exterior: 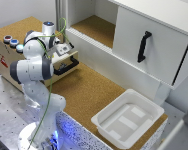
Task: Grasp the purple block and rotate it right
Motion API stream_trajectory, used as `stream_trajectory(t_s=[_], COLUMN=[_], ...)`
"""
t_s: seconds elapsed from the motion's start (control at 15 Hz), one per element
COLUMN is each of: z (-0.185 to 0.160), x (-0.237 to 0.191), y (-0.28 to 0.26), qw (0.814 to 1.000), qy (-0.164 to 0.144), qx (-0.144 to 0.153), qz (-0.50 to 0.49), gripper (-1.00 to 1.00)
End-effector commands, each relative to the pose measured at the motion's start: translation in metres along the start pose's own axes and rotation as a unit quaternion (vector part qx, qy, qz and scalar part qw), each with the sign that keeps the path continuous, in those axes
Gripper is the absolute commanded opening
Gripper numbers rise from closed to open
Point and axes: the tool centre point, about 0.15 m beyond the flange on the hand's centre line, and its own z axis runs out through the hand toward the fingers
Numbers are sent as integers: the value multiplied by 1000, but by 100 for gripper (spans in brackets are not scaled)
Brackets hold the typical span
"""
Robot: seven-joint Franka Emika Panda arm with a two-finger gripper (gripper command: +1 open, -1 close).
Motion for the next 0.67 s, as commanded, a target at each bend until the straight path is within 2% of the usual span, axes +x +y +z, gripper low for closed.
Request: stream_trajectory(t_s=[0.0, 0.13, 0.4, 0.47, 0.6], z=[19, 12, -5, -12, -22], x=[23, 22, 21, 19, 12], y=[13, 19, 40, 45, 56], qw=[998, 998, 993, 989, 972], qy=[-33, -47, -60, -62, -64], qx=[-46, -50, -10, -12, 14], qz=[2, 6, 97, 133, 228], gripper=[-100, -100, -100, -100, -100])
